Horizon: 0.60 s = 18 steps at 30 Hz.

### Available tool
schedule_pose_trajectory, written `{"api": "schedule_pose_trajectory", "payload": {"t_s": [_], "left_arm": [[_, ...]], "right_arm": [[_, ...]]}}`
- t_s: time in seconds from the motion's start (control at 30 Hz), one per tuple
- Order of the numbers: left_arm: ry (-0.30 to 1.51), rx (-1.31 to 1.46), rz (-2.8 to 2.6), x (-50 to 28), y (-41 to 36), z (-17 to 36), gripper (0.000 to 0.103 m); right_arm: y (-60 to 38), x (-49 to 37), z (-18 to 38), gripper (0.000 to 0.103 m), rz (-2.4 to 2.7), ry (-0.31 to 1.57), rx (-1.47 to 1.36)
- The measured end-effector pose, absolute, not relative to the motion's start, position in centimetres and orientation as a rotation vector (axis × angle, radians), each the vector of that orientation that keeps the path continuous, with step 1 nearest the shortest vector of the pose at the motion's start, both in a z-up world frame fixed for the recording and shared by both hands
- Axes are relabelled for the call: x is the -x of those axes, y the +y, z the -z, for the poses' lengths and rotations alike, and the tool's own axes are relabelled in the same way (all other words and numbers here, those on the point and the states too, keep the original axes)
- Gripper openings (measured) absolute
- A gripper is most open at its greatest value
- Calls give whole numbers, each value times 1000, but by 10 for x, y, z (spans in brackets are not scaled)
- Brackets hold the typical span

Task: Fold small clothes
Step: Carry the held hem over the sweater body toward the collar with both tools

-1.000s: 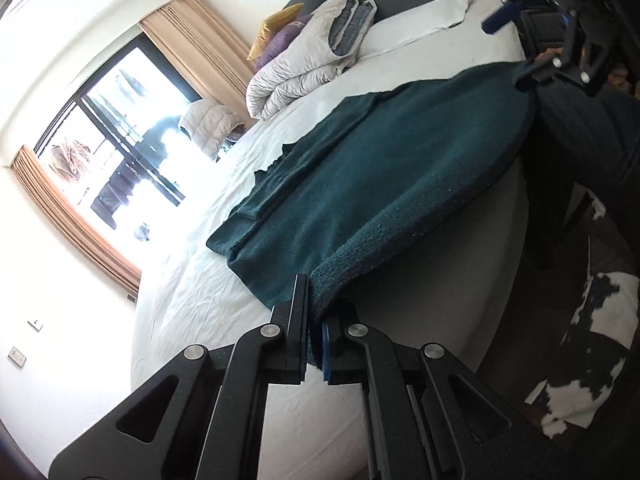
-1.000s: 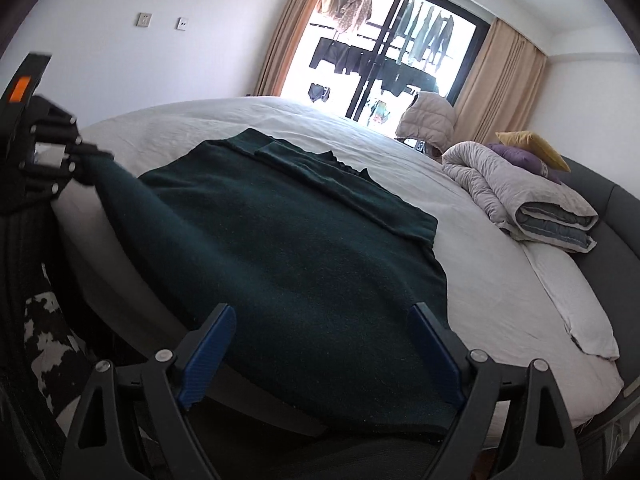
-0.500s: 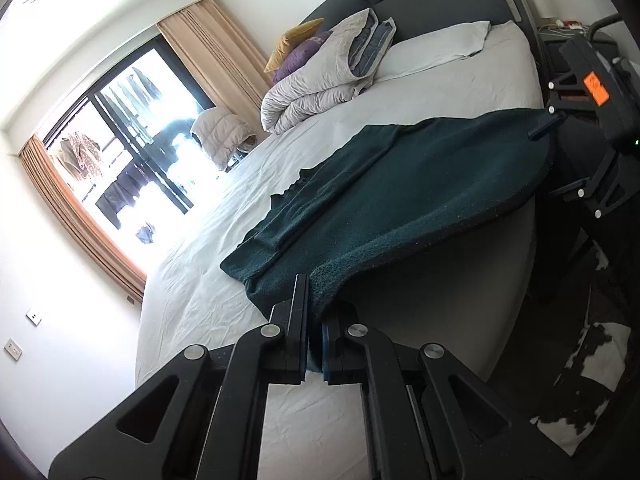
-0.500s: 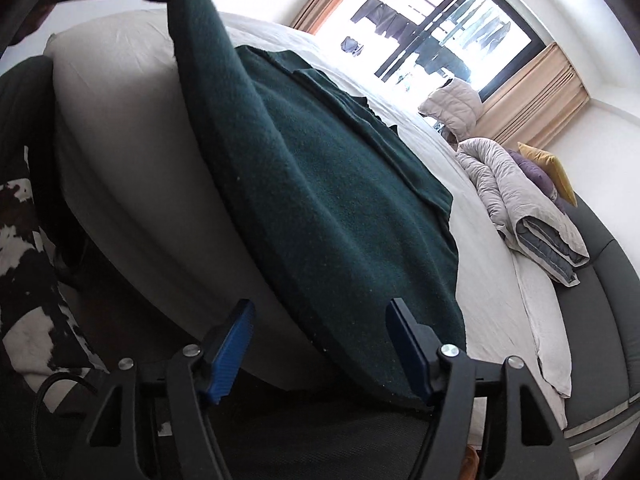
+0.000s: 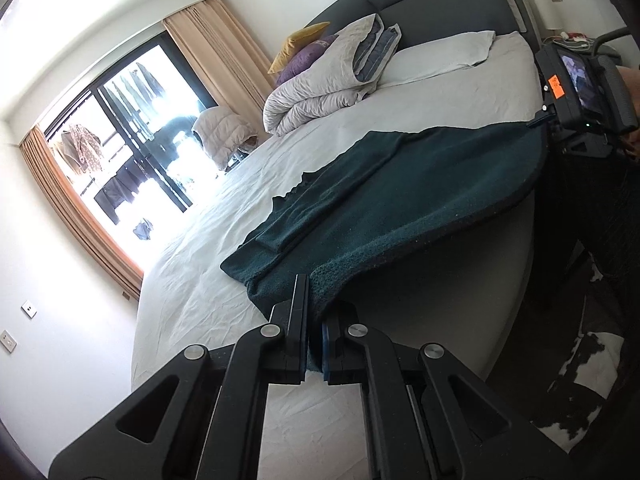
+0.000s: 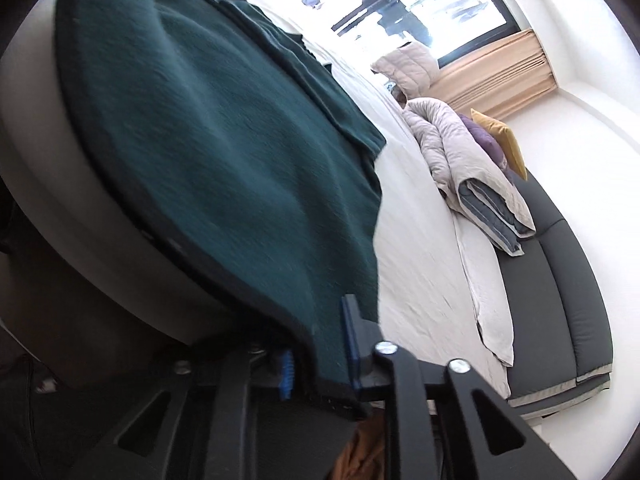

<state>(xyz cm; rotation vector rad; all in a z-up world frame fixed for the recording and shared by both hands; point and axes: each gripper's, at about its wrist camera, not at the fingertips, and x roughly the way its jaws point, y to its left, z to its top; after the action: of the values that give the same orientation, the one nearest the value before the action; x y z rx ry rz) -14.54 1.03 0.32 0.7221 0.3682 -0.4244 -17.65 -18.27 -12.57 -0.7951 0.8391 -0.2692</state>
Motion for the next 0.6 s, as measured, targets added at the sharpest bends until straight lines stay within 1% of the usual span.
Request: {"api": "schedule_pose_trajectory", "payload": {"t_s": [0.03,0.17,0.23,0.4,0.6], "left_arm": [[371,-726,425,147,10,-2,4],[386,-735,422,150,12,6,4],[396,-743,426,152,13,11,4],[416,-781,429,163,15,25,3],[428,-717,397,172,27,26,3]], "right_arm": [[-187,177,125,8,274,844,799],[-198,182,120,7,284,857,807],[-202,183,116,5,281,848,794],[-211,188,99,3,293,791,726],[-220,188,71,3,330,694,670]]}}
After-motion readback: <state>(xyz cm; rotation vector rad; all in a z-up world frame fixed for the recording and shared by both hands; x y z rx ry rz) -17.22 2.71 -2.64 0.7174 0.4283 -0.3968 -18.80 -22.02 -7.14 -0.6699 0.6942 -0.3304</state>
